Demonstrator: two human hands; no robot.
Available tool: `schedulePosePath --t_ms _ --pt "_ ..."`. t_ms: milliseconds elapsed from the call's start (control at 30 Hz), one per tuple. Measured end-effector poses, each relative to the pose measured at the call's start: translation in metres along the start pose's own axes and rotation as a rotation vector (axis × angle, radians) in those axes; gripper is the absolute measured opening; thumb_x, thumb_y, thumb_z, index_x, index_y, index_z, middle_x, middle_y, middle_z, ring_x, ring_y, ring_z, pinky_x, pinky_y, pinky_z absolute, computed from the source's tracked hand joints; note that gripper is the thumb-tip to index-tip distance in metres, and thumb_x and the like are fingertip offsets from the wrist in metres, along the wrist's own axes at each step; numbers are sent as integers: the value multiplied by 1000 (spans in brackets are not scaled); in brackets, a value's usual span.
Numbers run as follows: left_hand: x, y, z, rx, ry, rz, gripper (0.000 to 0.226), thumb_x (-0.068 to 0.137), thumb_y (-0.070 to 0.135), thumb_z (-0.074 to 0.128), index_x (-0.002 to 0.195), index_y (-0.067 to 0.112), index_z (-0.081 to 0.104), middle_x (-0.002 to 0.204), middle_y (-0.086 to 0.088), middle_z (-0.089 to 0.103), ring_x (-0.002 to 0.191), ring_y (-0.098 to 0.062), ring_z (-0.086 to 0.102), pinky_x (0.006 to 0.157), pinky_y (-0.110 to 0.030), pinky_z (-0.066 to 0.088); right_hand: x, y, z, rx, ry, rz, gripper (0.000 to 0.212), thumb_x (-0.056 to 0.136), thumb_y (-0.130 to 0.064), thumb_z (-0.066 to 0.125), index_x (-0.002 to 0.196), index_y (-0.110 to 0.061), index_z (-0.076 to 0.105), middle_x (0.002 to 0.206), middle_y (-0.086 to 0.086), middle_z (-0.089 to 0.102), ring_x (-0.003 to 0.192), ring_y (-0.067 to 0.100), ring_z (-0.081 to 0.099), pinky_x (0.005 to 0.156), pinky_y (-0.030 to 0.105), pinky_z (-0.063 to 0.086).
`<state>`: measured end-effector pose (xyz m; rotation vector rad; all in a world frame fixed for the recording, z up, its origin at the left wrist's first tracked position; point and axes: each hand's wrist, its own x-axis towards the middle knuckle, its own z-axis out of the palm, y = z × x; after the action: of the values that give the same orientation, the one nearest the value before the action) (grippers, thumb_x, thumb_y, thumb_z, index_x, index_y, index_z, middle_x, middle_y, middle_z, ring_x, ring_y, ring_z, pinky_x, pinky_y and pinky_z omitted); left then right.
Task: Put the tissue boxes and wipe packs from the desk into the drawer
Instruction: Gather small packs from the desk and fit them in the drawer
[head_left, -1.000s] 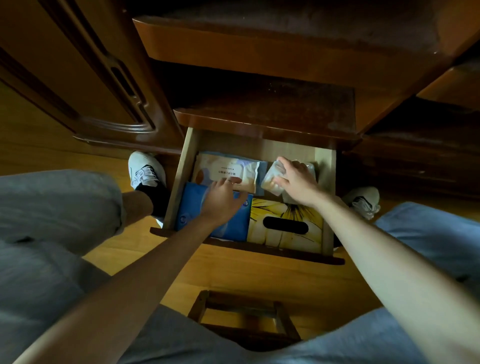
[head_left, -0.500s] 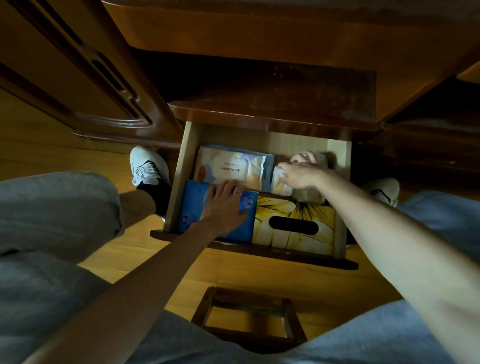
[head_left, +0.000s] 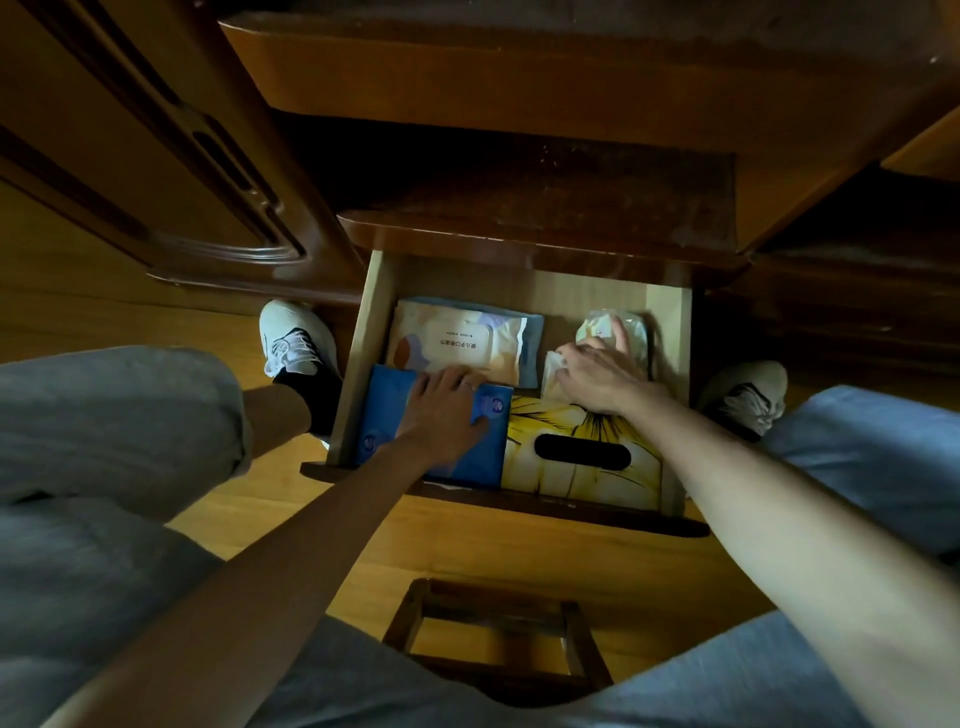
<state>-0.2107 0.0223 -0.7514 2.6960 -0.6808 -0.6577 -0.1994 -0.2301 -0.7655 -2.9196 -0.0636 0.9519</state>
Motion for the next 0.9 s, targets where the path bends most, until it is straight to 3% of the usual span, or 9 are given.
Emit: schedulePosePath --t_ms 167,300,467,600,700,767,833,900 --pt "-2 1 -1 25 3 19 60 93 38 60 147 20 42 150 -5 42 141 -23 34 118 -43 24 -12 -4 -1 -14 64 34 67 99 -51 22 158 -17 25 155 14 44 154 19 14 117 54 -21" --pt "-4 6 -10 38 9 40 62 94 35 61 149 18 38 155 -9 36 146 -27 28 119 -44 22 -34 -5 -17 -72 218 57 73 98 -47 35 161 -17 12 159 13 38 152 28 21 122 54 -9" --pt "-8 22 -45 106 17 41 65 97 43 57 154 20 33 166 -7 21 152 -28 20 119 -47 22 -73 -3 -51 60 89 52 66 97 -40 49 158 -25 28 163 8 30 151 30 20 118 49 21" --pt "-19 47 -105 157 102 102 57 97 43 54 150 25 43 164 -1 27 149 -25 27 117 -45 29 -120 1 -94 208 175 50 50 97 -39 52 146 -31 47 149 0 52 132 26 51 98 40 45" --pt "-35 74 -171 176 269 190 51 97 42 54 146 30 48 159 5 36 140 -21 42 109 -41 41 -166 5 -144 292 350 19 40 97 -38 51 136 -36 57 122 -4 70 101 18 68 83 38 56" --pt "-52 93 -222 186 437 275 42 97 40 54 138 34 55 149 10 47 126 -16 57 92 -36 53 -201 7 -185 330 500 -40 32 98 -39 51 129 -42 60 106 -13 74 85 16 72 76 40 59" --pt "-69 114 -272 199 625 378 33 97 35 57 129 34 62 136 13 58 108 -11 66 73 -28 56 -233 7 -227 366 670 -104 25 98 -40 50 119 -46 62 104 -24 72 81 13 72 75 40 60" --pt "-80 135 -320 195 792 474 26 95 29 61 120 31 68 123 13 66 98 -8 68 64 -18 49 -258 7 -267 336 849 -165 23 99 -40 49 114 -47 64 105 -32 68 84 2 70 77 31 59"
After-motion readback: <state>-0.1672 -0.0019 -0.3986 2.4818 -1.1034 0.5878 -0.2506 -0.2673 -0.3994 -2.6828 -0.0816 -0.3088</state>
